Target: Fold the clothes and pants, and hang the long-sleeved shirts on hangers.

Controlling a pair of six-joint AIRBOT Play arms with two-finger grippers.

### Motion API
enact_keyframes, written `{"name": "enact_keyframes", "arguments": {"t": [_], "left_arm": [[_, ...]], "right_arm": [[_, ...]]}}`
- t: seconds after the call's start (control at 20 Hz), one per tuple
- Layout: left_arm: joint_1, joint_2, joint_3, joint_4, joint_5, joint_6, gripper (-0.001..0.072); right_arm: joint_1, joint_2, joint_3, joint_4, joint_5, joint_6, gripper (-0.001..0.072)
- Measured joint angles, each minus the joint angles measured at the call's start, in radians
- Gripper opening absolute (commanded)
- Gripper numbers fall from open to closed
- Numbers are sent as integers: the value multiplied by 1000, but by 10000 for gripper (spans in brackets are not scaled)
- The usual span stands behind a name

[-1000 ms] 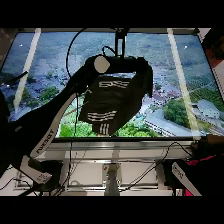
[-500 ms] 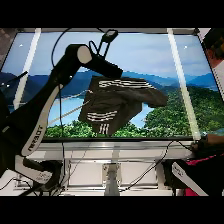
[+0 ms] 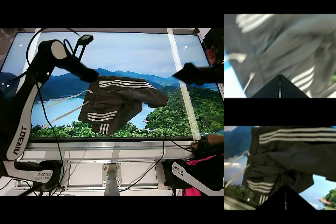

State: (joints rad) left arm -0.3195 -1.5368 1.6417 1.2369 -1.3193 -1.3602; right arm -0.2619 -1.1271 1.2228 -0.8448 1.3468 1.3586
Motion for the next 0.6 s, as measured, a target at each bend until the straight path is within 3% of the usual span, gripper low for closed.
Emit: {"name": "enact_keyframes", "arguments": {"t": [0.25, 0.5, 0.55, 0.6], "left_arm": [[105, 123, -323, -4, -18, 11, 8], [201, 231, -618, -74, -17, 34, 9], [217, 240, -662, -90, -13, 35, 9], [233, 248, -701, -104, -8, 37, 13]], "right_arm": [[0, -2, -331, 156, 40, -133, 4], [16, -6, -503, 215, 11, -180, 33], [35, -9, -520, 217, 0, -183, 140], [57, -11, -530, 220, -17, -185, 364]]}}
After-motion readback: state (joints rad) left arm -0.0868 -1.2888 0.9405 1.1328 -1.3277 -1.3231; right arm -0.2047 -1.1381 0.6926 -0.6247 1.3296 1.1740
